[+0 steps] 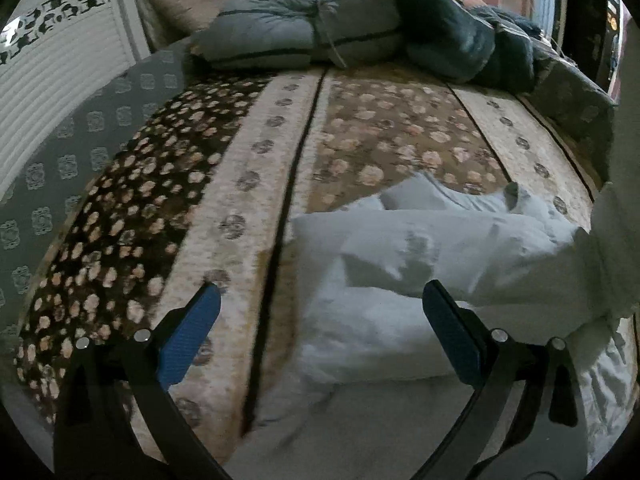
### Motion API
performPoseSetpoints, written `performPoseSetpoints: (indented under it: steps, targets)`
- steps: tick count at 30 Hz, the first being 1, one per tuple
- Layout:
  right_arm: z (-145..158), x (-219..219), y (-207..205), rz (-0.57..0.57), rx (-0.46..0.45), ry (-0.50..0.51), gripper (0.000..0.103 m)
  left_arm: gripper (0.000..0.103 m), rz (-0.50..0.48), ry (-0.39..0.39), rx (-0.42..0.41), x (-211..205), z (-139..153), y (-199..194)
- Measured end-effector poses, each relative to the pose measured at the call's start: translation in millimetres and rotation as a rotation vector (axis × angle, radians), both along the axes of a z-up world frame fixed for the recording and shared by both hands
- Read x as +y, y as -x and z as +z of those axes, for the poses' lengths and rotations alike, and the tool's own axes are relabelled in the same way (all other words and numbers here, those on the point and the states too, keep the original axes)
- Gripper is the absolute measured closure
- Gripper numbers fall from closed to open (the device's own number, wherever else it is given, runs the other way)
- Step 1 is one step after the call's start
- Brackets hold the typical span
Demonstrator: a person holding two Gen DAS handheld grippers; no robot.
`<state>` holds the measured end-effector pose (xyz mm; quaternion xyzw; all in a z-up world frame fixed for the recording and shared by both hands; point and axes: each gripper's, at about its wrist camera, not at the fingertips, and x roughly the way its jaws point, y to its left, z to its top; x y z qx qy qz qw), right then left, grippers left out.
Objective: Fold large clothes
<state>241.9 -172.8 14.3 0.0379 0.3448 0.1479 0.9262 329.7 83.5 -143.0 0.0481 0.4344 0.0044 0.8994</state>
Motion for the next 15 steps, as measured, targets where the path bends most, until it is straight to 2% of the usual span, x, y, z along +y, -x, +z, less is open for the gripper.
performPoseSetpoints:
  steps: [4, 7, 8, 10, 11, 13, 15]
  targets:
    - [-18, 66, 1, 0.095, 0.065, 0.058, 0.088, 0.003, 0.039, 0.003, -0.009, 33, 8, 2]
    - [-62, 85, -9, 0.109, 0.198, 0.111, 0.084, 0.003, 0.066, 0.005, 0.005, 57, 7, 2]
    - [-70, 86, -9, 0.113, 0.223, 0.121, 0.079, 0.003, 0.073, 0.001, 0.014, 62, 5, 3]
    - [-82, 82, -5, 0.134, 0.268, 0.103, 0.053, 0.003, 0.078, -0.007, 0.032, 70, 3, 4]
    - [-79, 80, 3, 0.137, 0.26, 0.098, 0.034, 0.003, 0.073, -0.01, 0.038, 73, 3, 5]
    - [-69, 69, 16, 0.113, 0.219, 0.115, 0.019, 0.003, 0.063, -0.019, 0.04, 73, 4, 7]
    - [-59, 59, 19, 0.099, 0.209, 0.096, 0.019, 0.003, 0.059, -0.023, 0.039, 69, 4, 7]
